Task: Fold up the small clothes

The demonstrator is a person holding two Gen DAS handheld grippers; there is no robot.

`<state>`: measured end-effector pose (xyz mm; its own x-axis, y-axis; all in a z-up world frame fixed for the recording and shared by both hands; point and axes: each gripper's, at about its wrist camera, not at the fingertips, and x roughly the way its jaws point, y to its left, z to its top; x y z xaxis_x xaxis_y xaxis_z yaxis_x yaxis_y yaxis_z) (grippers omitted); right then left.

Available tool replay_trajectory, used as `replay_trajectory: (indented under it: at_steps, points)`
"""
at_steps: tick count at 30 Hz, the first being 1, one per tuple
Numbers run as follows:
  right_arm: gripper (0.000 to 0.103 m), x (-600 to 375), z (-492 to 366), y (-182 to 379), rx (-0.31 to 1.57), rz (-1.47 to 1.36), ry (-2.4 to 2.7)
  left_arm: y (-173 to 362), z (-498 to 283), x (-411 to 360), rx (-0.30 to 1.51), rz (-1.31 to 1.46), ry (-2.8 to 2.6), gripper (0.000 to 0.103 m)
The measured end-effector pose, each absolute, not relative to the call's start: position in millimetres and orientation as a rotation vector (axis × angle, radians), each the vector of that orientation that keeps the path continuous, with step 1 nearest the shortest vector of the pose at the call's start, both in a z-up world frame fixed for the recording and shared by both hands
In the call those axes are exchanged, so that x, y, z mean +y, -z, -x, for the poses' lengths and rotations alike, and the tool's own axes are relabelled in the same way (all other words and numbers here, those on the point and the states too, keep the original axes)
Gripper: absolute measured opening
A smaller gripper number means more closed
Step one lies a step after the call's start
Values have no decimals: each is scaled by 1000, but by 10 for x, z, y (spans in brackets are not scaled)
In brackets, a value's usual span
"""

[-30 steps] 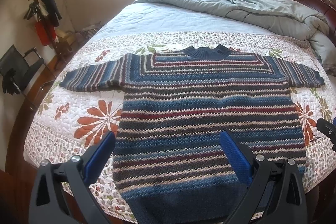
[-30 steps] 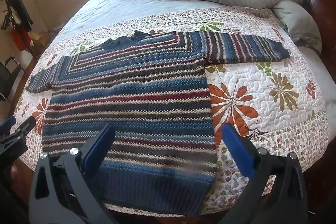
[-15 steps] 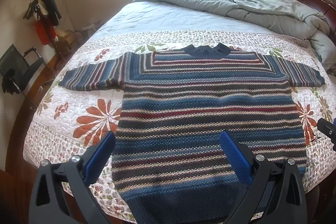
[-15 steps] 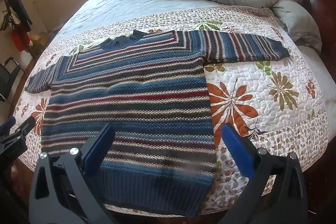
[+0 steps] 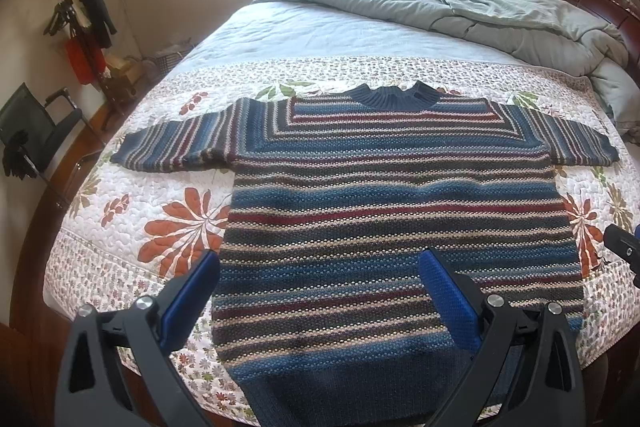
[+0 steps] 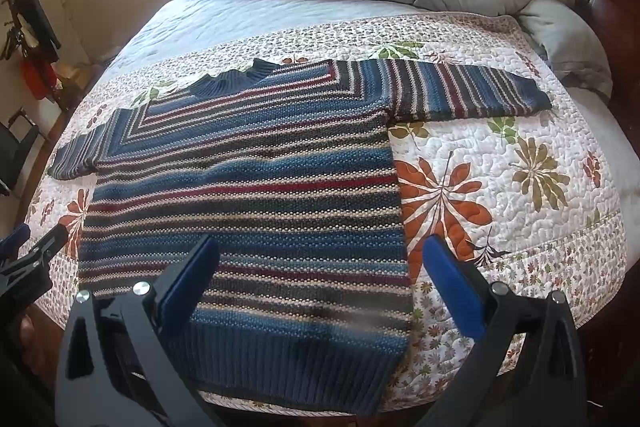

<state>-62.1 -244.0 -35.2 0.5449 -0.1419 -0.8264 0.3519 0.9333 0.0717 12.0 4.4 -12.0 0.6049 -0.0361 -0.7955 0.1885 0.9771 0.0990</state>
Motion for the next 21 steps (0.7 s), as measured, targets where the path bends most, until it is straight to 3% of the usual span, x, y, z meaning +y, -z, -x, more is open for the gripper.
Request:
replay_trajectory:
  at_steps: [21]
  points:
    - [101, -3073, 369, 454, 971, -244, 333, 221, -513, -387, 948, -213, 159, 100]
